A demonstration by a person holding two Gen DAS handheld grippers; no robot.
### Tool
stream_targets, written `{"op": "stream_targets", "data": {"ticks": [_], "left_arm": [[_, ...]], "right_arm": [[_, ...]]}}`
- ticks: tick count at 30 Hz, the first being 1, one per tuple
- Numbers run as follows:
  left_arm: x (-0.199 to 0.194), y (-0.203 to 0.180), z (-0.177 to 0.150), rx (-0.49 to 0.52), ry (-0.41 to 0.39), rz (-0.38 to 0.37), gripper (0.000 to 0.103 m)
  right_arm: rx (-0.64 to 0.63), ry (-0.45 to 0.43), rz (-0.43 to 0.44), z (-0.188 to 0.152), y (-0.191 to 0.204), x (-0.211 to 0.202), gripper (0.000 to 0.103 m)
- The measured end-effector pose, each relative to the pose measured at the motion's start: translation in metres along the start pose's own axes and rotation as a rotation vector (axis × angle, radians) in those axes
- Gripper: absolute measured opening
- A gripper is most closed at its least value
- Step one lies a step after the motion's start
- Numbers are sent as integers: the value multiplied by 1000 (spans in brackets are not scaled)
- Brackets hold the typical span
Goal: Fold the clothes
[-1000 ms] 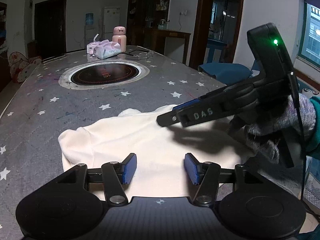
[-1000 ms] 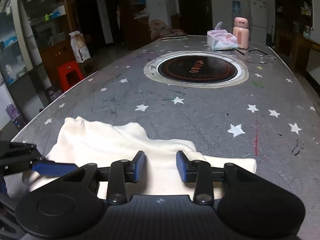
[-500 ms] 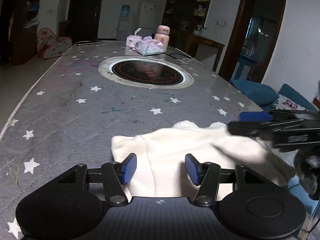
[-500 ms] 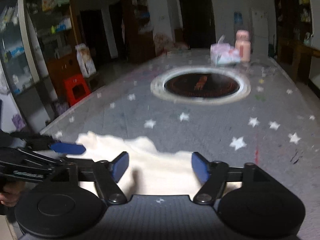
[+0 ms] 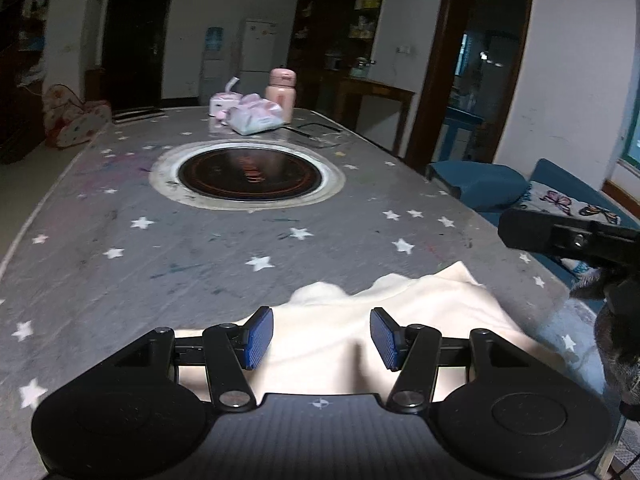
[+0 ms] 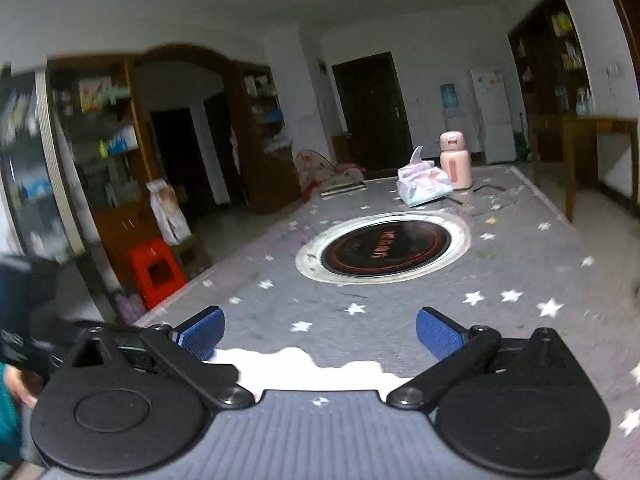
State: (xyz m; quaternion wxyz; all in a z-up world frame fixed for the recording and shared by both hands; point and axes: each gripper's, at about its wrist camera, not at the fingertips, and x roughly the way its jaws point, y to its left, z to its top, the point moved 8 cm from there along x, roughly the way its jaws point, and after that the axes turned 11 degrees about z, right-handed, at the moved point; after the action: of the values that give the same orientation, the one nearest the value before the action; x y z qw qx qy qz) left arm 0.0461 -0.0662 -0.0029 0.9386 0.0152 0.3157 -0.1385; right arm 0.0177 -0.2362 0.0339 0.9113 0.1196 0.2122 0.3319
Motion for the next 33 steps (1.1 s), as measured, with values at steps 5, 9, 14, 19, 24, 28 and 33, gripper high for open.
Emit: {"op": "stream_targets", "data": {"ticks": [5, 9, 14, 19, 24, 28, 33], "left_arm": [[23, 1, -3, -19, 44, 5, 56], [30, 8, -4, -37, 50, 19, 57], [32, 7, -6, -13, 35, 27, 57], [33, 6, -5, 1, 30, 34, 57], [17, 11, -3, -9, 6, 49, 59], [-7, 12, -7, -4, -22, 42, 60], [-33, -3, -22, 72, -59, 40, 61]], "right_arm": [[126, 69, 92, -7, -12, 21, 103], [227, 132, 132, -15, -25, 43, 103], [341, 179, 125, -30, -44, 63, 103], [422, 154, 126, -33, -58, 67, 103], [386, 137, 103, -25, -54, 50, 103], [233, 162, 23, -25, -44, 31, 103], [-5, 205, -71, -38, -21, 15, 103]]}}
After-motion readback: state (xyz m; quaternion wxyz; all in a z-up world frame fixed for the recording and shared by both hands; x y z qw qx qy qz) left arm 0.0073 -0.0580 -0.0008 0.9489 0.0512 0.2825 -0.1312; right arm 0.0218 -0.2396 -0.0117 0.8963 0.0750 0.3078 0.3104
